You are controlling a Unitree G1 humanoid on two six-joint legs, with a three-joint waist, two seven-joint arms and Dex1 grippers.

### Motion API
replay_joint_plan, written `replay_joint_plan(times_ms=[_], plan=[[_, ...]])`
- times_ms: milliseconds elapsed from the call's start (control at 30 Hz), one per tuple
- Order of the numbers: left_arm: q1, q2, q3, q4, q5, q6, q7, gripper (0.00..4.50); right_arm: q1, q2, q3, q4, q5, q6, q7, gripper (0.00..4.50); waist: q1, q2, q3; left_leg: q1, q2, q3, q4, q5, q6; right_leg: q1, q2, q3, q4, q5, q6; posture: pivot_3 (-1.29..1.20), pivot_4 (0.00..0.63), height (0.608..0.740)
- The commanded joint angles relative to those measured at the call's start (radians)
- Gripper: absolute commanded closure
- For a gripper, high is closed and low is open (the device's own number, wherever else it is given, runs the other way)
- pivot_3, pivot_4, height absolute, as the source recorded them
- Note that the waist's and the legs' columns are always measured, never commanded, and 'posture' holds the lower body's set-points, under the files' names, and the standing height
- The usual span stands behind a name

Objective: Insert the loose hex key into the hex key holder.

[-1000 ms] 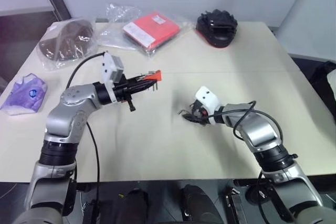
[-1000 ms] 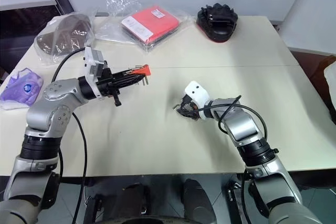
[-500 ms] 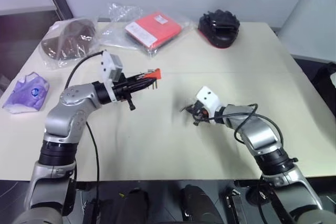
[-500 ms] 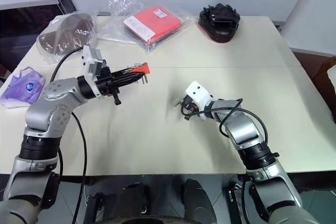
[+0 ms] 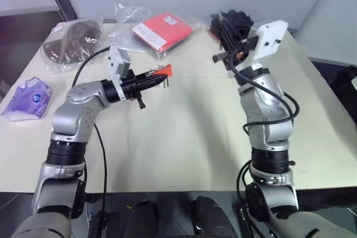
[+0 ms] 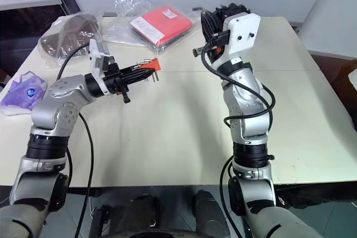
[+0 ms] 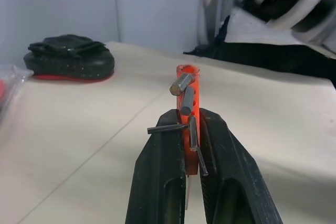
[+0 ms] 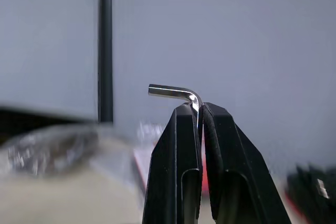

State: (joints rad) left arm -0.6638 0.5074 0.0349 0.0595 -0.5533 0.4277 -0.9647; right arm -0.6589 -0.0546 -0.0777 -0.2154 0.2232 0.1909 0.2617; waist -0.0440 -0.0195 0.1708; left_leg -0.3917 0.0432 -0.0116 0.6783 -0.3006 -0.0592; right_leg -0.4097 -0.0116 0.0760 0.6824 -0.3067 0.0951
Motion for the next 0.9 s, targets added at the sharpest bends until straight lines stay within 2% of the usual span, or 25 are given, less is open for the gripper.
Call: replay_joint_plan(times_ms=[33,267,467,900], plan=[[-0.043,-0.006,0.011,0.005,0.003,-0.019,-0.013,4.5,-0.023,0.07,0.047,-0.019,0.028,-0.103,-0.003,4.48,-0.002,0.0,0.0,0.0,0.0,0.0,0.0,0.0,0.0,0.0,0.0,0.0,0.0,0.0,0.0,0.0,0.15,0.74],[-0.066,-0.016,0.008,0.011,0.002,-0.006,-0.019,4.5,-0.059,0.152,0.123,0.153,-0.064,-0.292,-0.042,4.48,-0.001,0.0,0.0,0.0,0.0,0.0,0.0,0.0,0.0,-0.001,0.0,0.0,0.001,0.0,0.0,0.0,0.15,0.74],[-0.071,-0.013,0.016,-0.003,-0.01,0.016,-0.017,4.5,-0.078,0.172,0.153,0.278,-0.099,-0.407,-0.041,4.48,-0.002,0.0,0.0,0.0,0.0,0.0,0.0,0.0,0.0,-0.001,0.0,0.0,0.001,0.0,0.0,0.0,0.15,0.74],[-0.069,-0.021,0.005,-0.026,-0.01,0.041,-0.013,4.5,-0.067,0.178,0.196,0.333,-0.107,-0.452,-0.013,4.48,-0.002,0.001,0.0,0.0,0.0,0.0,0.0,0.0,0.0,-0.001,0.0,0.0,0.001,0.0,0.0,0.0,0.15,0.74]])
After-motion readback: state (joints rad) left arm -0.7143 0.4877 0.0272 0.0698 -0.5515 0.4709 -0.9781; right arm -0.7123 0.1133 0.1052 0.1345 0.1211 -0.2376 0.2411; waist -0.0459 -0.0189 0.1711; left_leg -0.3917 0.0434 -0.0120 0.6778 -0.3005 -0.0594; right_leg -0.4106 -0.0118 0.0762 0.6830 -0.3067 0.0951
